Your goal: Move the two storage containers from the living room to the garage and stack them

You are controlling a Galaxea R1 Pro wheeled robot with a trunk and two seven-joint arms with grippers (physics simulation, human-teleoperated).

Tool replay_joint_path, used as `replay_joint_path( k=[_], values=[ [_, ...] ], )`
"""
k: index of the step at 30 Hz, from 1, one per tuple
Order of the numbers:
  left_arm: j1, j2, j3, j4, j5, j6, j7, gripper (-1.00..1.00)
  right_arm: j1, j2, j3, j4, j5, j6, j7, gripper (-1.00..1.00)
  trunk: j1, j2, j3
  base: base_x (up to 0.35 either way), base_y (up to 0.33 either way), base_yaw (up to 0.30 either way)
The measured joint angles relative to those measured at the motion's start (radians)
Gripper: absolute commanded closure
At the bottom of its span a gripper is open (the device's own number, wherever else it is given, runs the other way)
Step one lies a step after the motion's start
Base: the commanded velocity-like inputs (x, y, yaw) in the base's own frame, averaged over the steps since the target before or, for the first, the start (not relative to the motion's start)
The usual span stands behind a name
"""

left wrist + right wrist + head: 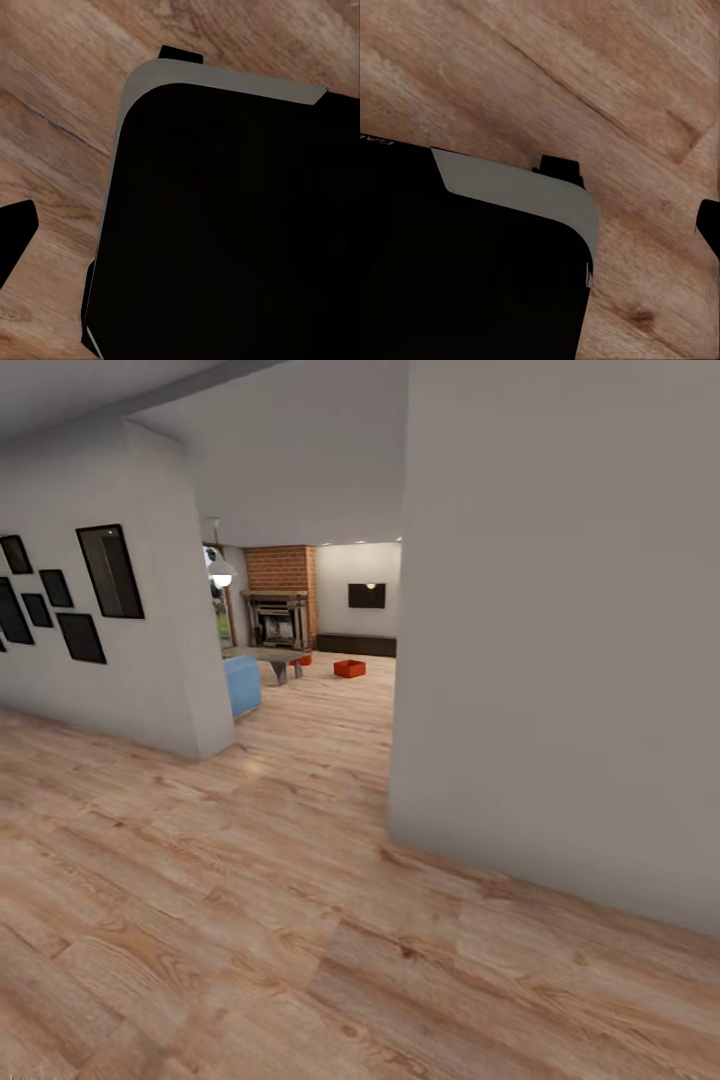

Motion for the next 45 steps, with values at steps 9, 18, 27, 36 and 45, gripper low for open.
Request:
replay_joint_path(
  k=[9,18,27,36,45],
  values=[
    [0.0,0.0,0.0,-0.001,0.0,0.0,0.0,-1.0,0.0,-0.001,0.001,0.0,0.0,0.0,0.0,-1.0,0.0,0.0,0.0,0.323,0.0,0.3],
    [0.0,0.0,0.0,-0.001,0.0,-0.001,0.0,-1.0,0.0,-0.001,0.001,0.0,0.001,0.0,0.0,-1.0,0.0,0.0,0.0,0.323,0.0,0.3],
    [0.0,0.0,0.0,0.0,-0.001,0.0,0.0,-1.0,0.0,-0.004,-0.002,0.0,-0.001,0.001,0.0,-1.0,0.0,0.0,0.0,0.323,0.0,0.123],
    [0.0,0.0,0.0,0.0,-0.001,0.0,0.0,-1.0,0.0,-0.007,0.005,0.0,0.004,0.002,0.0,-1.0,0.0,0.0,0.0,0.323,0.0,0.002],
    [0.0,0.001,0.0,0.0,0.0,0.0,0.0,-1.0,0.0,0.0,0.003,0.0,0.003,0.003,-0.001,-1.0,0.0,0.0,0.0,0.323,0.0,0.0]
  ],
)
